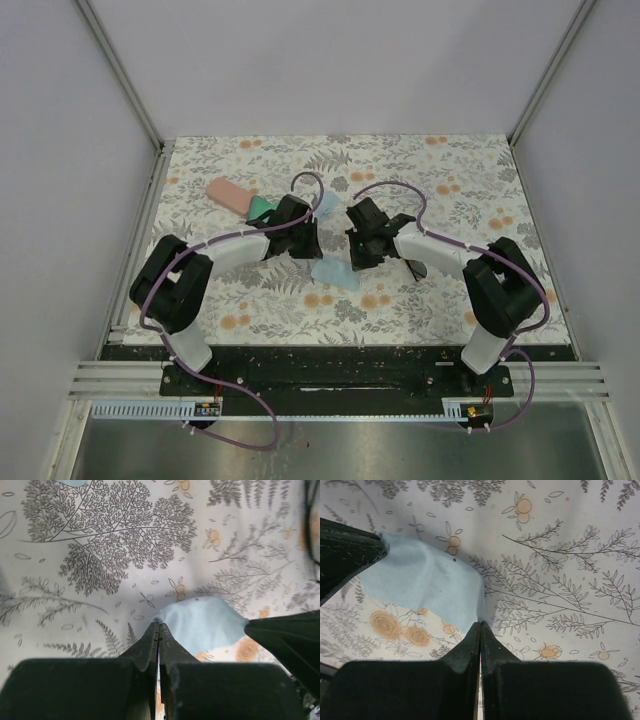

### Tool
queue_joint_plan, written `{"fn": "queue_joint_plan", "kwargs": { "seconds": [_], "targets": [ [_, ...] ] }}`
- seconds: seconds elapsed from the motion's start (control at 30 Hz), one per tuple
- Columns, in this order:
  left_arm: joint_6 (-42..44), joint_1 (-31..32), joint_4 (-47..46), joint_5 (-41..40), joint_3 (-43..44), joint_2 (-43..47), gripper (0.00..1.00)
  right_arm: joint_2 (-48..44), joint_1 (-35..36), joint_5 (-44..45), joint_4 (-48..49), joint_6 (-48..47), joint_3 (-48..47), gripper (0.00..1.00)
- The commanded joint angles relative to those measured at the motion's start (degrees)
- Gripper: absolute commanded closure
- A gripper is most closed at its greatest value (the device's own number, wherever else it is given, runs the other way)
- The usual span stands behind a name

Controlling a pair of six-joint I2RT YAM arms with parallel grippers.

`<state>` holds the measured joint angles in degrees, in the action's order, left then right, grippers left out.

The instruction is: Organize the sunglasses

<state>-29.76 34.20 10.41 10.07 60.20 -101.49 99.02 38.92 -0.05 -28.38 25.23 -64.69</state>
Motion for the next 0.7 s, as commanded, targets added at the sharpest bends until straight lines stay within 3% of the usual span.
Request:
{"fn": "queue_joint_plan", "kwargs": {
  "seconds": [0.0,0.27,0.67],
  "targets": [
    [-3.6,-0.1,-4.9,-2.5,-3.5,8.9,1.0,-4.1,1.3,-4.2,3.2,-1.7,-0.8,1.0],
    [-4.3,-2.6,-1.3,-5.8,-6.9,17.3,1.0,-3.2,2.7,-7.5,3.9,-1.9,-5.7,1.0],
    [0.8,-15.6,3.6,-4.3,-7.1,23.5,1.0,5.4,8.5,-7.0,2.6,-0.1,-20.6,1.0]
  ]
}}
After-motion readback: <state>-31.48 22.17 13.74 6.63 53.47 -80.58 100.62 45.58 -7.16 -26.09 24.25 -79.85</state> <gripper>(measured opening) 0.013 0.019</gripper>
